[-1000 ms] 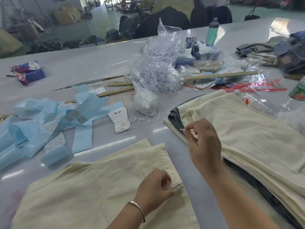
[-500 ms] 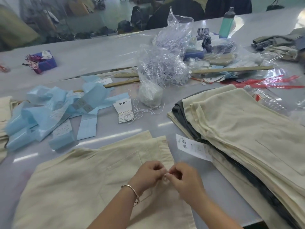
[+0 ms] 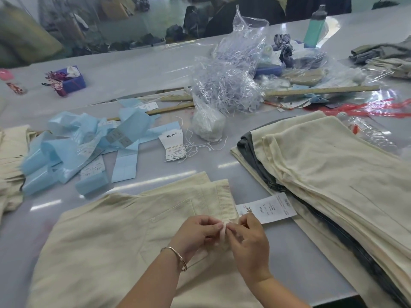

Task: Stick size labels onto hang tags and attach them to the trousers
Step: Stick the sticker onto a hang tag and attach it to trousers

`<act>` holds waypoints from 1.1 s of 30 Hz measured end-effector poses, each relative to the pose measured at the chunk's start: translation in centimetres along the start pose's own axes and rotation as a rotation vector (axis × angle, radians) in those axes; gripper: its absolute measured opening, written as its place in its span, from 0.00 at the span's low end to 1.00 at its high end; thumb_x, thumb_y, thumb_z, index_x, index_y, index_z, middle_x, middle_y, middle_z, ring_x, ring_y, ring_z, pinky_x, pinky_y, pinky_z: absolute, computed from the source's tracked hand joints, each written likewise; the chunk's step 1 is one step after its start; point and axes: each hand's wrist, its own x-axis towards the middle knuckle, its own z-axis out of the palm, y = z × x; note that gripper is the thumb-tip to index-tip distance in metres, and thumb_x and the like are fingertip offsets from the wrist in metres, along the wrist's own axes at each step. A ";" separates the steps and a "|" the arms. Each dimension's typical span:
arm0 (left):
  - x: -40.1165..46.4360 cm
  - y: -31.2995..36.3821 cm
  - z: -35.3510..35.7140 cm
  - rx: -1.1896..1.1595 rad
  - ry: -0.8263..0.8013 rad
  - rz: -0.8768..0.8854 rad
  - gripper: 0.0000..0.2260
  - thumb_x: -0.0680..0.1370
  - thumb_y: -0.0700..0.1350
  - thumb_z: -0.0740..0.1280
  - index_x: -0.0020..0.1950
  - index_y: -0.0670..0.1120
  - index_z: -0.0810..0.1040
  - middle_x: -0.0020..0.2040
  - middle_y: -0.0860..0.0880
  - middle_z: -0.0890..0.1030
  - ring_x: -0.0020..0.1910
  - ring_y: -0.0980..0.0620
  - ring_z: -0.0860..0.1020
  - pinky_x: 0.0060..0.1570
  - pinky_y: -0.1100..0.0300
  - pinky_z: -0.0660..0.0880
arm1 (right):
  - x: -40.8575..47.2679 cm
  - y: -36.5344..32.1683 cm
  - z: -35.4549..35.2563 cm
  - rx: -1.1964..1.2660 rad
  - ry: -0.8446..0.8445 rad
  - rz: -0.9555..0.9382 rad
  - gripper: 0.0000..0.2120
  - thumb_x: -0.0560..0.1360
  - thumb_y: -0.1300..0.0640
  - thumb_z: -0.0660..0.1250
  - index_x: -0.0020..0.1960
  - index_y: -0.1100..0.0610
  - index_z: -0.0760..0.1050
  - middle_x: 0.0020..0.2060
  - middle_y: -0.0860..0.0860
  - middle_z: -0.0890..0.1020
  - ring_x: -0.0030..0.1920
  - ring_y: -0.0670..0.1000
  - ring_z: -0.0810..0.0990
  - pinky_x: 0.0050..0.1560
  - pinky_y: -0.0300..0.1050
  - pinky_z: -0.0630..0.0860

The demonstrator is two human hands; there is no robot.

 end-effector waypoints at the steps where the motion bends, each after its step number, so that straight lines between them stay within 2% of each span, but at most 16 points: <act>1: 0.0 0.1 0.1 -0.001 0.000 -0.001 0.02 0.75 0.35 0.70 0.44 0.37 0.83 0.35 0.44 0.82 0.32 0.52 0.79 0.34 0.63 0.77 | 0.0 0.1 -0.1 0.004 0.002 -0.001 0.06 0.65 0.65 0.78 0.39 0.56 0.84 0.36 0.46 0.71 0.37 0.44 0.69 0.33 0.36 0.69; 5: 0.1 0.5 0.4 0.074 0.018 -0.014 0.06 0.77 0.36 0.69 0.39 0.40 0.80 0.32 0.46 0.79 0.28 0.53 0.76 0.32 0.63 0.74 | 0.3 0.5 -0.6 -0.039 0.018 -0.013 0.04 0.64 0.59 0.77 0.36 0.51 0.84 0.39 0.47 0.75 0.36 0.45 0.71 0.36 0.46 0.73; 7: 0.3 0.5 0.8 0.169 0.047 0.004 0.07 0.78 0.37 0.69 0.39 0.42 0.79 0.30 0.49 0.77 0.26 0.57 0.74 0.29 0.66 0.71 | 0.5 0.8 -0.8 -0.019 0.035 -0.018 0.03 0.62 0.57 0.75 0.34 0.50 0.83 0.42 0.47 0.77 0.37 0.43 0.70 0.41 0.49 0.73; 9: 0.5 0.5 1.1 0.210 0.072 0.030 0.06 0.77 0.37 0.69 0.40 0.42 0.79 0.32 0.49 0.78 0.27 0.59 0.75 0.29 0.67 0.72 | 0.6 1.4 -0.9 0.002 0.017 -0.035 0.03 0.62 0.58 0.74 0.34 0.51 0.83 0.41 0.47 0.78 0.40 0.41 0.71 0.42 0.51 0.73; 12: 0.7 0.5 1.5 0.195 0.092 0.043 0.03 0.76 0.34 0.70 0.42 0.40 0.80 0.34 0.48 0.80 0.30 0.59 0.77 0.32 0.68 0.73 | 0.5 2.2 -0.7 -0.014 -0.049 -0.068 0.03 0.63 0.60 0.73 0.36 0.54 0.83 0.38 0.47 0.78 0.42 0.44 0.72 0.41 0.48 0.73; 17: 0.9 0.9 1.2 0.208 0.082 -0.021 0.04 0.76 0.32 0.68 0.49 0.36 0.82 0.33 0.46 0.81 0.28 0.58 0.78 0.29 0.68 0.72 | 0.3 2.7 0.2 -0.023 -0.025 -0.090 0.03 0.64 0.62 0.72 0.37 0.57 0.83 0.36 0.48 0.76 0.40 0.45 0.71 0.40 0.41 0.71; 23: 0.8 0.8 0.7 0.229 0.035 -0.069 0.05 0.73 0.31 0.71 0.47 0.35 0.84 0.35 0.44 0.81 0.30 0.56 0.78 0.31 0.66 0.74 | 0.1 2.7 0.9 -0.006 -0.014 -0.077 0.03 0.65 0.64 0.73 0.37 0.57 0.83 0.36 0.48 0.75 0.39 0.48 0.72 0.40 0.43 0.71; 27: 0.6 0.0 1.0 0.162 0.097 -0.011 0.02 0.73 0.33 0.72 0.45 0.36 0.83 0.31 0.48 0.81 0.27 0.58 0.77 0.29 0.68 0.72 | 0.4 2.8 0.9 -0.002 -0.022 -0.092 0.03 0.65 0.62 0.72 0.36 0.56 0.83 0.35 0.47 0.74 0.39 0.45 0.70 0.38 0.43 0.70; 30: 0.5 -0.1 1.4 0.078 0.153 -0.002 0.00 0.73 0.32 0.72 0.42 0.36 0.83 0.31 0.46 0.81 0.26 0.57 0.76 0.29 0.66 0.73 | 0.7 2.7 0.6 0.007 -0.060 -0.079 0.03 0.64 0.61 0.73 0.36 0.55 0.83 0.35 0.47 0.74 0.39 0.45 0.70 0.39 0.42 0.70; 33: 0.5 0.0 1.7 0.081 0.186 0.001 0.04 0.73 0.32 0.71 0.39 0.37 0.82 0.30 0.46 0.80 0.26 0.56 0.76 0.30 0.65 0.73 | 1.0 2.6 0.0 0.098 -0.086 -0.065 0.03 0.63 0.61 0.73 0.34 0.53 0.83 0.39 0.48 0.76 0.41 0.45 0.73 0.41 0.38 0.71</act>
